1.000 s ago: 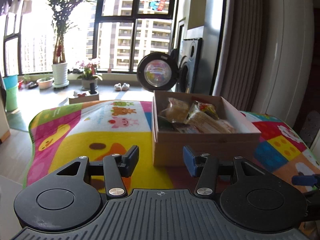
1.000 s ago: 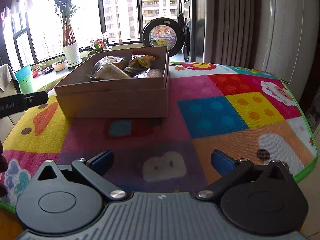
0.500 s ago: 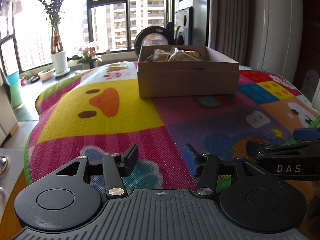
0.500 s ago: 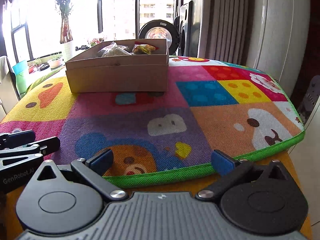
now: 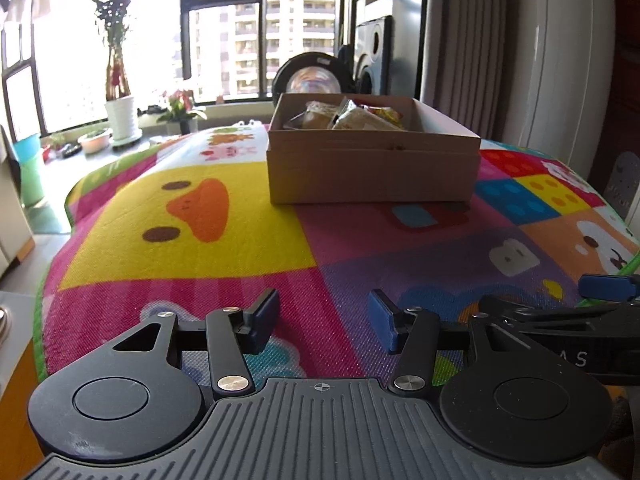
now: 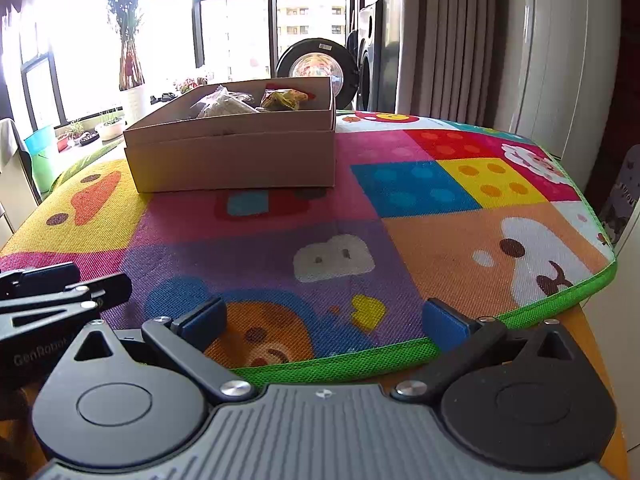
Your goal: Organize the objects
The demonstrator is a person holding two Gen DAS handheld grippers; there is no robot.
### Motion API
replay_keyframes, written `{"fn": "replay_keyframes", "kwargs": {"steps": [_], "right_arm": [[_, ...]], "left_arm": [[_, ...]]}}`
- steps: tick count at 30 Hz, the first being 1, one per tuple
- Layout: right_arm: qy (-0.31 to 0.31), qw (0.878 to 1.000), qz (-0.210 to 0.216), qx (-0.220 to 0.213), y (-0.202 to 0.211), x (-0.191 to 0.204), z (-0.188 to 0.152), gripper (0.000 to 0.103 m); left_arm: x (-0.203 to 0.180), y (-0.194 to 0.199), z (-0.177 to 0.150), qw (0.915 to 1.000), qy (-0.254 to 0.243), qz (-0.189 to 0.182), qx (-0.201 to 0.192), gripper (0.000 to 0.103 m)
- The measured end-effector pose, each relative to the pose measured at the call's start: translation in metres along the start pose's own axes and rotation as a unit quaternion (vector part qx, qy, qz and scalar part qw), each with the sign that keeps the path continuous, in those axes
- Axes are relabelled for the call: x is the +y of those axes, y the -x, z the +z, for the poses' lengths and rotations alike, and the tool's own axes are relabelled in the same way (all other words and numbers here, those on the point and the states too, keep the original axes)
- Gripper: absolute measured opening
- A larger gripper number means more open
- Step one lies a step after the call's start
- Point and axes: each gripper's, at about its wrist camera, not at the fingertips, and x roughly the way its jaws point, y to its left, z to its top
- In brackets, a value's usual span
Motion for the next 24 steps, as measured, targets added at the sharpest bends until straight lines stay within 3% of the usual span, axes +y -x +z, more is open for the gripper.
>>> {"fn": "replay_keyframes", "kwargs": {"steps": [24], "right_arm": [[0.001, 1.000, -0.009, 0.001, -0.0055, -0.0015, 0.0046, 0.103]], "left_arm": [[-0.0024, -0.0010, 0.0002, 1.0000, -0.006, 0.005, 0.000, 0.056]]}}
